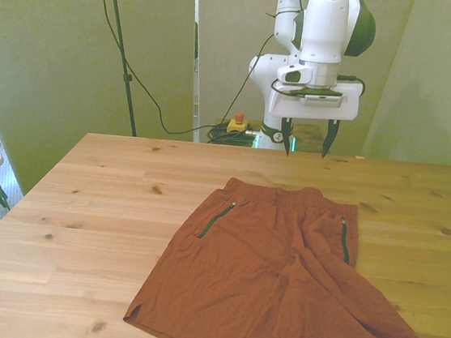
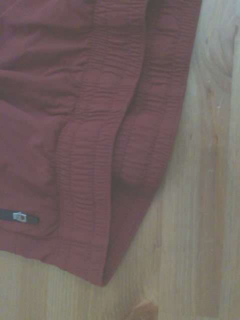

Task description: Fold the shorts

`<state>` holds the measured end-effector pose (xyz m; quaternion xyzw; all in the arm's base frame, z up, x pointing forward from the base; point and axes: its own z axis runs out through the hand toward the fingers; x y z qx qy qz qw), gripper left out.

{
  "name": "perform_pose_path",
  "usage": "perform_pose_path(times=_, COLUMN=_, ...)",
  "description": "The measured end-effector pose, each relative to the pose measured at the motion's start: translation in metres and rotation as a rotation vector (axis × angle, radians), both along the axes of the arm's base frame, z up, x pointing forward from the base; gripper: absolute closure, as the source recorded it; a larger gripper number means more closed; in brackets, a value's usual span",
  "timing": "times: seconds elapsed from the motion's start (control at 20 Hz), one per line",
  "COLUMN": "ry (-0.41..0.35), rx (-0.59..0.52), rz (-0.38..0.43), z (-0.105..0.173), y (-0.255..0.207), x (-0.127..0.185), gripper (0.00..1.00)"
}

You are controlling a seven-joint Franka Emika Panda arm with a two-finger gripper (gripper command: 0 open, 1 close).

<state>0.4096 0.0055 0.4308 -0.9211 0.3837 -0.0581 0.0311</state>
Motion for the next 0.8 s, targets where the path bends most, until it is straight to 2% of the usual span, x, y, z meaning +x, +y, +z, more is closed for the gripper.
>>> perform_pose_path(times=0.25, ry=-0.01, rx=-0.003, rz=-0.02, z=0.004, y=0.009, x=0.013, gripper=0.0)
perform_pose_path(times=0.5, ry=-0.018, rx=-0.033, rz=0.023, z=0.01, y=0.068, x=0.046, gripper=0.0)
perform_pose_path(times=0.65, ry=-0.023, rx=-0.166, rz=0.052, z=-0.003, y=0.11, x=0.059, gripper=0.0)
perform_pose_path(times=0.8, ry=-0.074, rx=-0.333, rz=0.094, z=-0.025, y=0.162, x=0.067, gripper=0.0)
